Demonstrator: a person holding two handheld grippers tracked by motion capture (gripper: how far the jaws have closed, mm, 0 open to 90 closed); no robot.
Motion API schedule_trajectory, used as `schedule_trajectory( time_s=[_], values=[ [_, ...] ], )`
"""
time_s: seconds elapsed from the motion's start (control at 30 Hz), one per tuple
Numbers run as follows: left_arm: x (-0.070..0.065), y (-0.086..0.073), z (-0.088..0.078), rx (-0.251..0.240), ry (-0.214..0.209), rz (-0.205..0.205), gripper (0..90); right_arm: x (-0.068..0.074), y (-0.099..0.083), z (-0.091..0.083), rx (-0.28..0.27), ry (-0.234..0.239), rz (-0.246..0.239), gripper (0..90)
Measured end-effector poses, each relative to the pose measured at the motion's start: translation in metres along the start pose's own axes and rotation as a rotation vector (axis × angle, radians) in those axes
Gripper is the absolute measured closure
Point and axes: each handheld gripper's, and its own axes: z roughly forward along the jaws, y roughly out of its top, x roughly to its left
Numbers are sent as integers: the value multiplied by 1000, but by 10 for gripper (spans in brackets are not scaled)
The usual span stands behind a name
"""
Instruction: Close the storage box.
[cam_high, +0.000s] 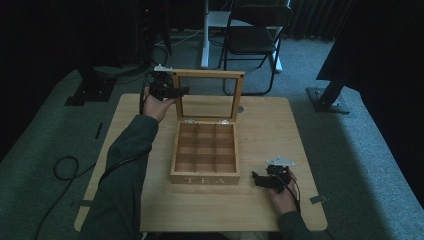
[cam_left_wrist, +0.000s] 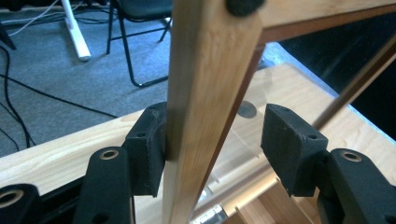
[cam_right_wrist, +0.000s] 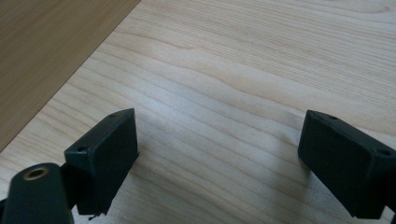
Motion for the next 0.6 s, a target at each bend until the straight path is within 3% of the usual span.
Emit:
schedule_trajectory(
  time_s=[0.43, 0.6],
  values=[
    [-15, -10, -43, -64, 1, 7, 458, 0, 0, 0, 1, -1, 0, 116],
    [-20, -11, -57, -55, 20, 17, 486, 0, 0, 0, 0, -1, 0, 116]
  ],
)
